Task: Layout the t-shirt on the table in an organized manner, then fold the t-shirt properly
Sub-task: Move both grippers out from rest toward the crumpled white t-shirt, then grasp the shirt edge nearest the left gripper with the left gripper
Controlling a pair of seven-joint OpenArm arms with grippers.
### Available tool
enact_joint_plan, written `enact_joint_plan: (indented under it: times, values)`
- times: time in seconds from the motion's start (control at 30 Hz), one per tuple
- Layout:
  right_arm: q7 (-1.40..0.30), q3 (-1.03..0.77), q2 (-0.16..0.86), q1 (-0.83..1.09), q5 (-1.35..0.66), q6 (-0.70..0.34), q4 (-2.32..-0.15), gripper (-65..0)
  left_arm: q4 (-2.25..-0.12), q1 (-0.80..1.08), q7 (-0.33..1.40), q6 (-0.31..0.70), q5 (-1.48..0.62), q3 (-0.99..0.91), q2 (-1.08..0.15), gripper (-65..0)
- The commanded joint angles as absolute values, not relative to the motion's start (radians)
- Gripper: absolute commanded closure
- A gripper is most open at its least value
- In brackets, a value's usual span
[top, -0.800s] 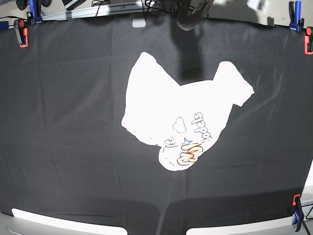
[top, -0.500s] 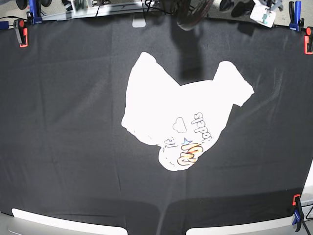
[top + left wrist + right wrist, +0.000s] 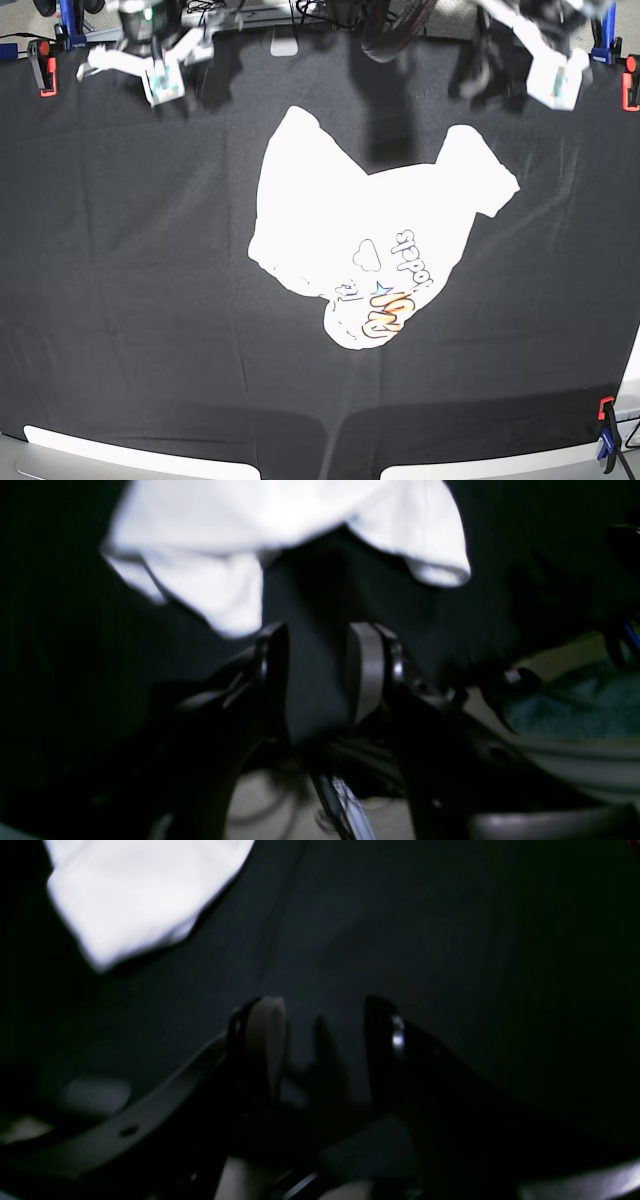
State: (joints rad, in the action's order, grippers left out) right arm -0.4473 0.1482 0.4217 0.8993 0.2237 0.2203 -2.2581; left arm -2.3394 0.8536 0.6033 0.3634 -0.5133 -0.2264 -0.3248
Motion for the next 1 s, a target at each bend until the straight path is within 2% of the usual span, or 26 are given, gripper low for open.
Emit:
enact_joint_plan:
  times: [0.0,0.17,0.3,0.53,0.67,0.97]
  values:
    - [-0.428,0.144,0.426,0.882,0.264,0.228,-2.278,-25.7,-2.356,0.83,0.574,0.366,-0.525,-0.229,-0.331,-18.5]
    - [-0.434,0.144,0.427,0.765,0.315,0.207,-2.278,-25.7,-2.356,0.678,0.562,0.366,-0.524,-0.229,-0.33,-18.5]
    - [-0.452,0.144,0.439,0.687,0.311,0.136,-2.278,-25.7,-2.356,0.617,0.554,0.366,-0.518,-0.229,-0.33,-18.5]
    - [-0.453,0.144,0.58,0.594,0.222,0.021,-2.277,-25.7,-2.347,0.609,0.516,0.366,-0.26,-0.228,-0.33,-18.5]
    - [-0.454,0.144,0.632,0.548,0.197,0.009,-2.277,-25.7,-2.177,0.608,0.399,0.366,-0.155,-0.228,-0.33,-18.5]
    - [-0.482,0.144,0.602,0.544,0.198,0.009,-2.277,-25.7,-1.798,0.457,0.216,0.368,0.08,-0.228,-0.345,-18.5]
